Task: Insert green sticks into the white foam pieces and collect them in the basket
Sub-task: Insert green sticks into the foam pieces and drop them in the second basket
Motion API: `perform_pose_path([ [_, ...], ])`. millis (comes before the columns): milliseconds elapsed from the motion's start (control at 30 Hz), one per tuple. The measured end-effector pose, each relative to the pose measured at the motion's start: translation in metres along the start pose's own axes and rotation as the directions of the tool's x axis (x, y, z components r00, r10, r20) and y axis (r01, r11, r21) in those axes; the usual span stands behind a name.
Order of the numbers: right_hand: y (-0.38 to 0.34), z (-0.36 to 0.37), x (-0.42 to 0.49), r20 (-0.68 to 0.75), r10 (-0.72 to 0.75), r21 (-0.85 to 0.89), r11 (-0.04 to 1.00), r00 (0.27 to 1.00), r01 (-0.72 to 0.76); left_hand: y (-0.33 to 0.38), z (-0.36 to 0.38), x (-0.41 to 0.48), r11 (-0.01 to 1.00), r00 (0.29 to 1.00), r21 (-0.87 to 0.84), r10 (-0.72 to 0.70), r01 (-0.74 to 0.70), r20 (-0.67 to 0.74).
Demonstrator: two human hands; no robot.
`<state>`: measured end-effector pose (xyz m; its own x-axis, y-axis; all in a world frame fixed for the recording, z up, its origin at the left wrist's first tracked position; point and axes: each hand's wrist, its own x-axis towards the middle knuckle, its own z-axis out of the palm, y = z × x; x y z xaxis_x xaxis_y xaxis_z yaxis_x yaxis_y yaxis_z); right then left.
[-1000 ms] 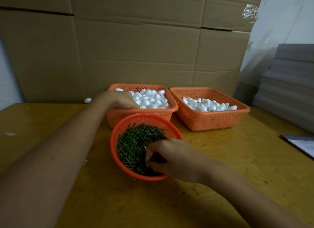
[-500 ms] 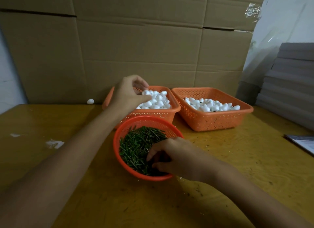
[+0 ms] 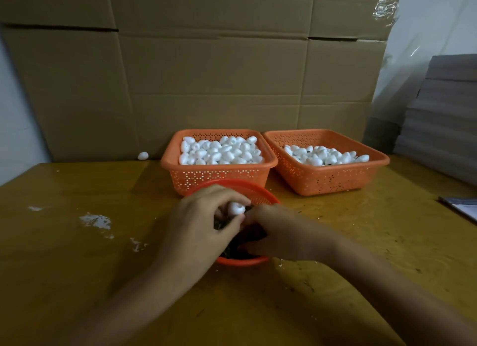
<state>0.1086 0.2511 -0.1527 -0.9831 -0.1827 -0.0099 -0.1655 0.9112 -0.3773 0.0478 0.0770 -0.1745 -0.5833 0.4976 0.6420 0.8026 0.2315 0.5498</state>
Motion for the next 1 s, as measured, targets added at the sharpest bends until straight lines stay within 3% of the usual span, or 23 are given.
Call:
perform_pose_path([
  [133,0.002,-0.003,0.001,-0.045,0.022,0.052,0.998,0.999,-0.019,-0.014,0.002,-0.001,0.999,0.999,-0.024,0.038,-0.039,-0.017],
  [267,0.001,0.006,0.001,-0.194,0.026,-0.009,1.0,0.981,-0.028,-0.021,0.002,0.0,0.988,1.0,-0.153,0.027,-0.029,-0.016],
  [400,0.004,0.012,0.003,-0.354,-0.013,0.004,1.0,0.935,0.015,-0.024,0.002,0.001,0.966,0.998,-0.259,-0.038,0.025,-0.043],
  [600,0.009,0.02,0.01,-0.529,-0.044,-0.001,0.999,0.848,0.052,-0.031,0.0,0.007,0.963,0.999,-0.269,-0.017,0.003,-0.051],
  [867,0.009,0.025,0.01,-0.607,-0.062,0.04,0.993,0.792,0.108,-0.037,-0.008,0.007,0.851,0.989,-0.517,-0.139,0.091,-0.055],
  [1000,0.008,0.026,0.008,-0.614,-0.062,0.06,0.99,0.787,0.126,-0.036,-0.012,0.006,0.829,0.988,-0.552,-0.146,0.092,-0.053],
])
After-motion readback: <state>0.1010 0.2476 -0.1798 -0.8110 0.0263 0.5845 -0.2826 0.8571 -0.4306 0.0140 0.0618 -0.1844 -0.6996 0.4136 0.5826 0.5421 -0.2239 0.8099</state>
